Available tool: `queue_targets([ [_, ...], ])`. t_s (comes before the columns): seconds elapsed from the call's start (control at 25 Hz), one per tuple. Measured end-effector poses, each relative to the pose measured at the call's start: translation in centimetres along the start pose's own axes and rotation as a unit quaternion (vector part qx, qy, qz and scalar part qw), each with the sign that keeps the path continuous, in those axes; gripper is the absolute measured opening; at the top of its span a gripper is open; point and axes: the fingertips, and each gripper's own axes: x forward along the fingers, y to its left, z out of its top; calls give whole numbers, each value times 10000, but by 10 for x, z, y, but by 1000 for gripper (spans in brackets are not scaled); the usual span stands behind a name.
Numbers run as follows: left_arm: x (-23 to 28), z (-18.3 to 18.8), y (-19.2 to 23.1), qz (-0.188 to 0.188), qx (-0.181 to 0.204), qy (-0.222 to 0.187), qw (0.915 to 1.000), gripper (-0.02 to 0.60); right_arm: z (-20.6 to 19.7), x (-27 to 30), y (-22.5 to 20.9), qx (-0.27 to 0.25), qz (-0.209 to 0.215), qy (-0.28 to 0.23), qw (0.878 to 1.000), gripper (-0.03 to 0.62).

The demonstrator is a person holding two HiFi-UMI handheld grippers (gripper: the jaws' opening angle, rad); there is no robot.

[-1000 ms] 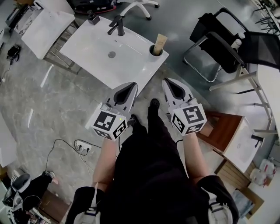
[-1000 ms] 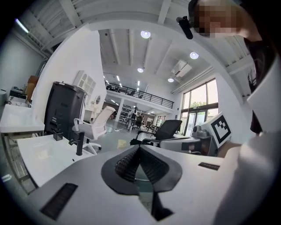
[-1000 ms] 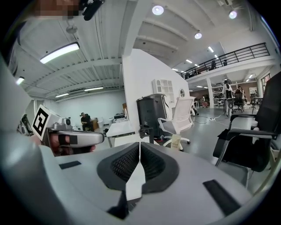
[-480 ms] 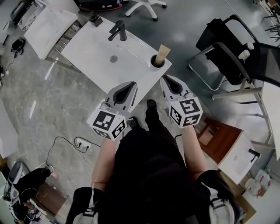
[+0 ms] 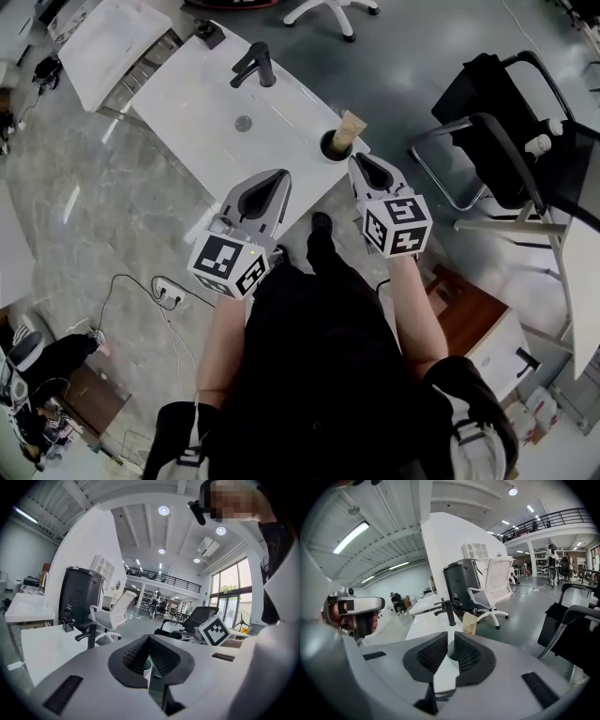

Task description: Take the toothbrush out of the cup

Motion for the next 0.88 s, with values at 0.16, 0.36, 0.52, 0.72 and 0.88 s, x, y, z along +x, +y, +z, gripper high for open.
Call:
queue_targets([
  [0.16,9,-3,3,187,-67,29,9998,15,-7,17,-14,18,111,210,9997,98],
  [0.36,13,-5,10,381,-93,65,9992,15,-15,35,-27,4,159,392,9991,130],
  [0.52,17,-4,13,485,-97,66,9988,15,-17,49,-37,21,195,479,9987,166],
  [0.72,21,-3,13,568,-71,79,9983,15,-16,63,-42,-31,314,547,9980,176],
  [0.88,20,0,15,667,-37,83,9977,15,-16,71,-42,-61,373,606,9974,176],
])
